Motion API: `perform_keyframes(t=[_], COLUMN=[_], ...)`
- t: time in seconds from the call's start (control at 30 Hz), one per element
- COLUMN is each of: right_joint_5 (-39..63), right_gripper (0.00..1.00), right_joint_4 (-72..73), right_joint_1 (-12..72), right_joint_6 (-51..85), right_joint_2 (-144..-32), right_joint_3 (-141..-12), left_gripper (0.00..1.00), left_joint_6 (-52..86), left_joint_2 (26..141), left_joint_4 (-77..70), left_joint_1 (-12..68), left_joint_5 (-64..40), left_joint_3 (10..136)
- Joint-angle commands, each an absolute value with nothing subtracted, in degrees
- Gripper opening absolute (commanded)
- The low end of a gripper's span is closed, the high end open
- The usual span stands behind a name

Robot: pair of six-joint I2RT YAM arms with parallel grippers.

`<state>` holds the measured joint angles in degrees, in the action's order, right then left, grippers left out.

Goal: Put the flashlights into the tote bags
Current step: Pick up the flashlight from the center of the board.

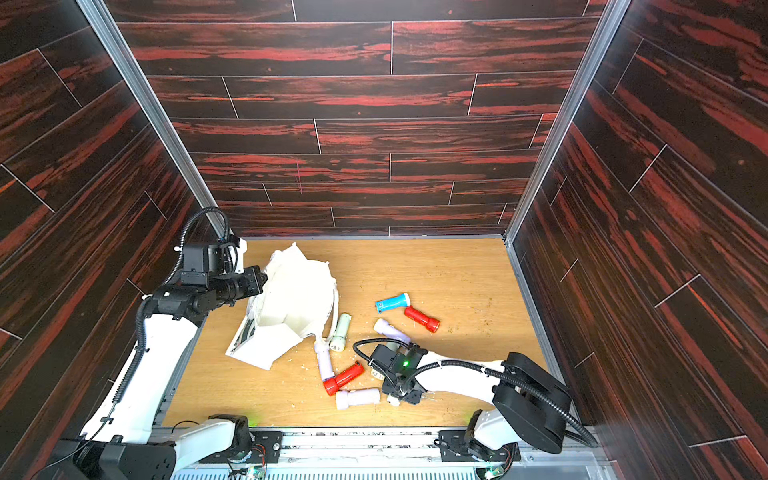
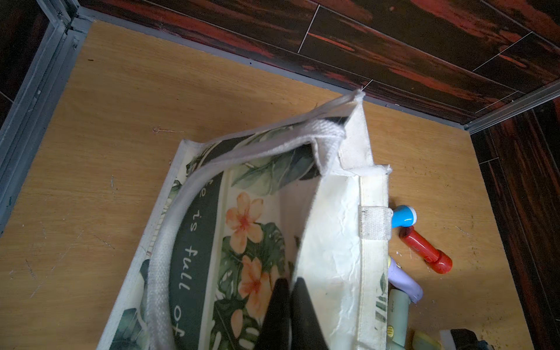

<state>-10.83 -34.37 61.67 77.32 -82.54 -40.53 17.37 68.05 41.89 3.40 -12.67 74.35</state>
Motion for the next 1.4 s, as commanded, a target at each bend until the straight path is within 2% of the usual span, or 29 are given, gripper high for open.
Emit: perform_keyframes(t=[0.0, 0.37, 0.57, 0.67, 0.8, 0.93, 1.07, 1.1, 1.37], right_joint_5=[-10.3, -13.3, -23.8, -31.2, -34.9, -32.3, -28.1, -27.3, -11.8], right_gripper=[0.50, 0.32, 0.21, 0.19, 0.16, 0.15, 0.03, 0.00, 0.00], right_joint_4=[-34.4, -37.2, -45.3, -48.0, -42.0, -31.5, -25.1, -24.4, -17.9], right_joint_1=[62.0, 62.1, 64.2, 65.1, 65.1, 65.1, 64.9, 64.9, 60.7], right_joint_6=[78.1, 79.5, 79.9, 75.9, 61.0, 44.7, 33.2, 31.5, 28.3], right_joint_2=[-83.6, -79.3, -70.8, -66.2, -62.9, -63.4, -69.4, -71.7, -87.6], right_joint_3=[-39.9, -39.8, -43.3, -47.4, -53.0, -57.6, -64.5, -66.9, -79.2], left_gripper=[0.00, 0.00, 0.00, 0.00, 0.00, 0.00, 0.00, 0.00, 0.00], left_joint_6=[16.5, 16.2, 16.1, 16.1, 16.2, 17.7, 18.8, 19.1, 21.5], left_joint_2=[66.8, 67.1, 66.8, 66.2, 65.3, 64.8, 64.5, 64.3, 62.9], left_joint_4=[39.8, 39.7, 39.1, 38.3, 37.8, 35.6, 34.1, 34.0, 30.1], left_joint_1=[3.6, 3.7, 3.9, 4.1, 4.1, 4.1, 4.2, 4.2, 4.2], left_joint_5=[-13.5, -14.4, -18.7, -20.3, -21.4, -24.2, -26.3, -26.3, -27.1], left_joint_3=[74.3, 74.2, 73.9, 73.3, 72.9, 71.3, 70.1, 69.8, 67.5])
